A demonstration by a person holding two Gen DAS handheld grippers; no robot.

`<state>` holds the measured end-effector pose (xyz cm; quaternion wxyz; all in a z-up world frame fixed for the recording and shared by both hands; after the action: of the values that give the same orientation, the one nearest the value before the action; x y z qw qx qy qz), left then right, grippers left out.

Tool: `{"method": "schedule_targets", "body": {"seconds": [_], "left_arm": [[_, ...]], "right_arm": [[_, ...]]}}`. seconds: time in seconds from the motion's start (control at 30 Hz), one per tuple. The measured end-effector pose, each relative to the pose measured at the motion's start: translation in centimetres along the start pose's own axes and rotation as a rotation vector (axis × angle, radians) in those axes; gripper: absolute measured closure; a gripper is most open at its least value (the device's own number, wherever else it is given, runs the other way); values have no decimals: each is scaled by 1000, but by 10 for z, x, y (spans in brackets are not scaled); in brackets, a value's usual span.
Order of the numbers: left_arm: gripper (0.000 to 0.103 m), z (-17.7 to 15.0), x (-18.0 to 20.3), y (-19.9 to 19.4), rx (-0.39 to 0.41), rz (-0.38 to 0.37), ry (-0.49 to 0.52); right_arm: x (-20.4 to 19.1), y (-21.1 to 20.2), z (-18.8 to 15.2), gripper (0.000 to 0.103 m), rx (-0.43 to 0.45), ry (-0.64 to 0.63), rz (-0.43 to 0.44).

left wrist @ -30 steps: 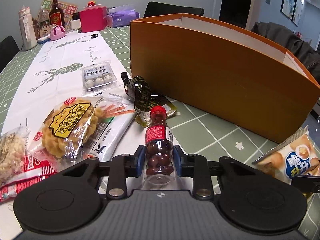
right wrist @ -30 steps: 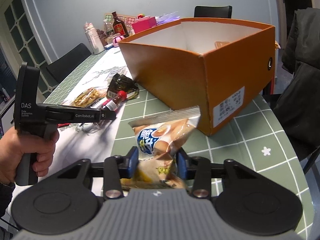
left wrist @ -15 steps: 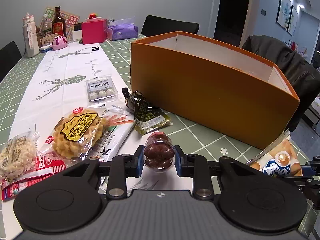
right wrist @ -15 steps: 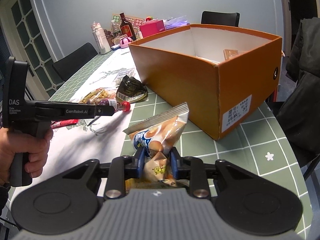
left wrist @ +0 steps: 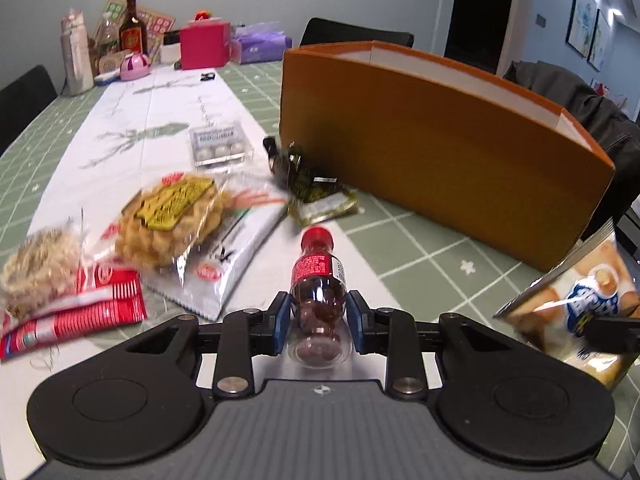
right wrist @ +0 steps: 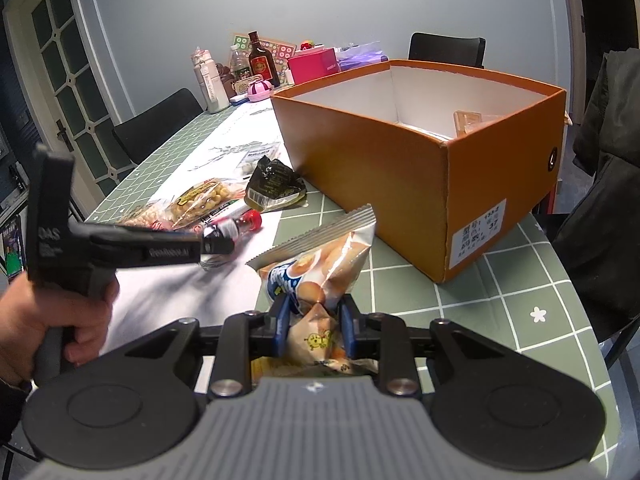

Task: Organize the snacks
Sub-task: 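Lift the bottle and chip bag and carry both over the orange box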

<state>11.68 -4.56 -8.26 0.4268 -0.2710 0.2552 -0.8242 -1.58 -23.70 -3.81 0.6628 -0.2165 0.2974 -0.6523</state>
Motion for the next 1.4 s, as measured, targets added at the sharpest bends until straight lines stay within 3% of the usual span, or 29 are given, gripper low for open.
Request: {"method": "schedule_targets", "body": {"seconds": [0.1, 0.13, 0.27, 0.3, 0.33, 0.63, 1.07, 1.4], "left_arm": [[53, -2, 0, -1, 6, 13, 6], [52, -2, 0, -1, 10, 13, 8], [54, 5, 2, 0, 19, 23, 19], [66, 6, 2, 2, 14, 22, 19], [68, 7, 2, 3, 10, 27, 19], [69, 11, 11, -9, 27, 6, 32], [69, 54, 47, -51, 142, -23, 127], [69, 82, 71, -53, 175, -40, 217]], "right_arm": [[1, 1, -1, 78, -5, 3, -4], [1, 2, -1, 78, -6, 5, -5], [1, 2, -1, 78, -7, 6, -3], [1, 2, -1, 78, -7, 6, -3], [1, 1, -1, 78, -6, 6, -3], [4, -4, 3, 79, 13, 12, -9], [5, -25, 32, 79, 105, -2, 9], [17, -45, 59, 80, 187, 6, -11]]}}
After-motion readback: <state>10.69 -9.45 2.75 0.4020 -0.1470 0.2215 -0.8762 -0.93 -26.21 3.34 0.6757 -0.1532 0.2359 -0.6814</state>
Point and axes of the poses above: each gripper's, at about its wrist camera, not at the fingertips, and y roughly the way its jaws point, x to its right, z to its top, the point moved 3 cm from there along y, roughly the way its jaws point, and after that the axes turned 14 degrees about -z, right-handed, at the moved point
